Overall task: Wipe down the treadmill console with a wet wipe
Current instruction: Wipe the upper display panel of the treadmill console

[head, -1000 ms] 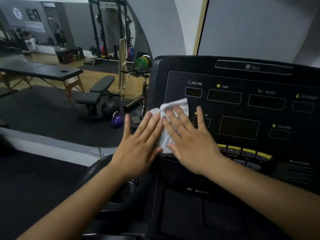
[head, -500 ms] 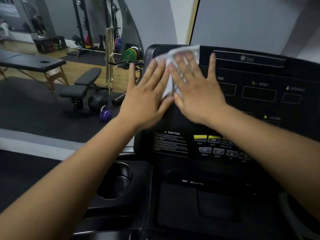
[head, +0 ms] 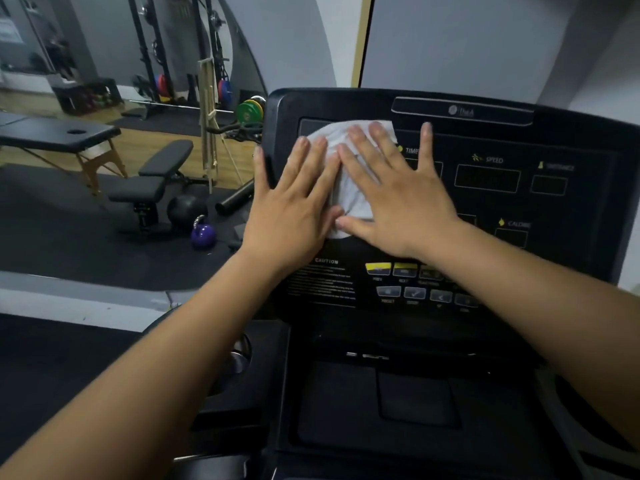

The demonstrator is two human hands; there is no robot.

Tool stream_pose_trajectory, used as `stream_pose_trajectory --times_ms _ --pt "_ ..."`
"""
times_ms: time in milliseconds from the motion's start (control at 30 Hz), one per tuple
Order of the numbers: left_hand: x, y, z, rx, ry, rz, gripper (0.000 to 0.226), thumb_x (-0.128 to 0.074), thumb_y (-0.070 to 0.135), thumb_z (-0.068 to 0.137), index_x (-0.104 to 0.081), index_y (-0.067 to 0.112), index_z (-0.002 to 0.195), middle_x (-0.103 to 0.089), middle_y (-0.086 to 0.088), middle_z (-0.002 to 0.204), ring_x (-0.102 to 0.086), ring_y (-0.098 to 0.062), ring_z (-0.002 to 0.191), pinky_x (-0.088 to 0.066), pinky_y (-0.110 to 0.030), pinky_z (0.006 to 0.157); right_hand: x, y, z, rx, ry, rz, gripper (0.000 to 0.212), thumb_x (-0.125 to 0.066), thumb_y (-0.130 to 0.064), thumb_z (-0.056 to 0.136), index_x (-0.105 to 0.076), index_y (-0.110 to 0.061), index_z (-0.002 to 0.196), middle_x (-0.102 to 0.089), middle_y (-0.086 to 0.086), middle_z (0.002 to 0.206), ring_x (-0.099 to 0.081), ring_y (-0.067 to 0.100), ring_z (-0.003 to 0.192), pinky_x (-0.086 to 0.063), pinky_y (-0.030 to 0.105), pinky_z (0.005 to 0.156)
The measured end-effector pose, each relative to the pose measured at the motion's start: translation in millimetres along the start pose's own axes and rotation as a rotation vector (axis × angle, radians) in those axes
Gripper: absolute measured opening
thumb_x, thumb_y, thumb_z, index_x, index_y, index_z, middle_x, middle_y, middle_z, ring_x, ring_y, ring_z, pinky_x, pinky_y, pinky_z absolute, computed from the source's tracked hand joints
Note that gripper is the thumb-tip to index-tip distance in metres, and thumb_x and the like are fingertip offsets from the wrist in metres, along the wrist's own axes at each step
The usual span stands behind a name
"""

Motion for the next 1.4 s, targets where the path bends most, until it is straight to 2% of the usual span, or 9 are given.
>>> stream_pose_trajectory --times_ms 300,533,667,867,967,1067,1167,1267,1400 --pt "-25.3 53.3 -89.6 -0.158 -0.079 -0.006 0.079 -0.046 0.062 0.09 -0.031 0.02 0.155 -0.015 -0.008 0.166 -0.012 -0.029 0.153 -0.008 -0.076 0.11 -47.2 -30.1 -121.6 0.121 -0.023 0.148 0.079 -0.05 -0.046 0.093 -0.013 -0.017 0.156 -0.003 0.006 0.165 0.0 0.025 0.152 -0.005 0.074 0.111" --pt "8.4 66.1 46.2 -0.121 -0.083 0.062 0.083 -0.014 0.071 0.09 -0.007 0.024 0.158 0.001 -0.008 0.167 0.004 -0.028 0.153 0.007 -0.075 0.11 -18.3 66.1 -49.4 -0.1 -0.042 0.101 0.074 -0.031 -0.051 0.098 0.006 -0.02 0.155 0.017 0.0 0.162 0.013 0.022 0.15 0.002 0.073 0.111" --pt "-2.4 96.3 25.7 -0.156 -0.057 0.0 0.076 -0.026 0.063 0.096 -0.016 0.02 0.158 -0.004 -0.01 0.167 0.0 -0.03 0.154 0.003 -0.075 0.111 -36.3 60.0 -88.8 -0.106 -0.026 0.167 0.072 -0.035 -0.042 0.098 -0.002 -0.016 0.156 0.008 0.006 0.165 0.009 0.026 0.151 -0.001 0.073 0.112" --pt "-22.6 158.1 -82.4 -0.324 -0.133 -0.124 0.061 -0.033 0.048 0.098 -0.038 0.018 0.151 -0.025 -0.005 0.163 -0.015 -0.025 0.152 -0.008 -0.075 0.112 -70.2 25.1 -206.5 -0.026 -0.069 0.342 0.064 -0.02 -0.058 0.1 -0.032 -0.023 0.151 -0.02 -0.001 0.162 -0.008 0.016 0.151 -0.008 0.07 0.113" --pt "-19.0 170.7 -33.1 -0.357 -0.061 -0.098 0.054 -0.035 0.038 0.1 -0.043 0.017 0.149 -0.031 -0.006 0.16 -0.023 -0.026 0.15 -0.008 -0.074 0.112 -68.3 59.4 -183.6 -0.12 0.062 0.375 0.057 -0.04 -0.051 0.098 -0.046 -0.017 0.144 -0.034 0.001 0.157 -0.022 0.014 0.148 -0.006 0.068 0.115" --pt "-11.3 181.5 41.2 -0.292 0.01 -0.073 0.058 -0.039 0.034 0.1 -0.031 0.016 0.154 -0.022 -0.007 0.164 -0.016 -0.027 0.152 -0.003 -0.074 0.113 -63.1 117.8 -143.4 -0.265 0.102 0.357 0.066 -0.053 -0.05 0.093 -0.037 -0.017 0.148 -0.024 0.0 0.161 -0.014 0.015 0.15 0.001 0.067 0.115" --pt "-6.6 189.2 80.4 -0.243 0.005 -0.037 0.062 -0.035 0.046 0.104 -0.017 0.021 0.158 -0.009 -0.005 0.167 -0.003 -0.027 0.154 0.005 -0.073 0.112 -59.0 152.8 -129.3 -0.31 0.086 0.311 0.068 -0.041 -0.055 0.094 -0.026 -0.022 0.153 -0.014 -0.001 0.164 -0.005 0.015 0.151 0.005 0.068 0.114" --pt "-10.6 200.8 55.4 -0.249 0.014 -0.051 0.068 -0.036 0.055 0.102 -0.018 0.022 0.158 -0.009 -0.006 0.167 -0.003 -0.03 0.154 0.004 -0.075 0.112 -72.8 139.5 -157.4 -0.276 0.096 0.252 0.069 -0.031 -0.056 0.095 -0.023 -0.02 0.154 -0.012 0.003 0.164 -0.004 0.021 0.152 -0.003 0.07 0.114" --pt "-25.5 228.2 -32.1 -0.307 -0.094 -0.054 0.071 -0.05 0.051 0.096 -0.027 0.021 0.156 -0.015 -0.008 0.166 -0.008 -0.031 0.153 -0.004 -0.077 0.11 -104.7 92.2 -232.3 -0.197 0.068 0.26 0.07 -0.04 -0.057 0.09 -0.033 -0.021 0.151 -0.018 0.003 0.163 -0.01 0.022 0.151 -0.012 0.069 0.114"
Point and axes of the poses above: each hand's wrist, its own z-axis towards the middle knuckle, its own x-axis out of the back of the hand, y = z × x, the point moved 4 cm from there along z, towards the middle knuckle
